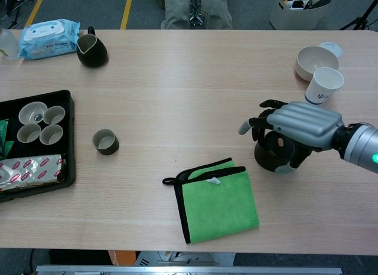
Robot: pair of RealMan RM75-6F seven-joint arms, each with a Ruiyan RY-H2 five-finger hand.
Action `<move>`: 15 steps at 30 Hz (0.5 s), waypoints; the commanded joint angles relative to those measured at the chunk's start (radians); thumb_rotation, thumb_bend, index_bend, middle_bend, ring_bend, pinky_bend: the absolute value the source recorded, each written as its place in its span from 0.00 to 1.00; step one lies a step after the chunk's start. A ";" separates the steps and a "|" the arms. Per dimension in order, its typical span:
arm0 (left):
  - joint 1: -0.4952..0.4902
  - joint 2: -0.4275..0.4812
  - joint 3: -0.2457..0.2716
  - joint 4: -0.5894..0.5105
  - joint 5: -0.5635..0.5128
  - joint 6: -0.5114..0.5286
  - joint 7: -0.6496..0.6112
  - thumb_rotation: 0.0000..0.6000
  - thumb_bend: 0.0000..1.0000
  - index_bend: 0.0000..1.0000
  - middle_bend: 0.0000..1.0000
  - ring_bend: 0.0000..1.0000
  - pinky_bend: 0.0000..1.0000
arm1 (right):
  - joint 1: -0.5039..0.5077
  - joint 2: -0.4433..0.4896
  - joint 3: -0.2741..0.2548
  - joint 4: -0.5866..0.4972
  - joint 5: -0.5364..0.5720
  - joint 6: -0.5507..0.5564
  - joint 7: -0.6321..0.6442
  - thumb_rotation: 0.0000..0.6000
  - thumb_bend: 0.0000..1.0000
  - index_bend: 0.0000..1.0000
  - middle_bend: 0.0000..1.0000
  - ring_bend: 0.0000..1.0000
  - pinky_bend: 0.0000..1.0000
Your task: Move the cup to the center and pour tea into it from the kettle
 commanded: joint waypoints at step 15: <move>-0.004 0.004 0.003 -0.021 0.011 -0.003 0.008 1.00 0.28 0.05 0.03 0.02 0.02 | -0.062 -0.027 0.002 0.072 -0.106 0.104 -0.003 1.00 0.00 0.12 0.24 0.15 0.00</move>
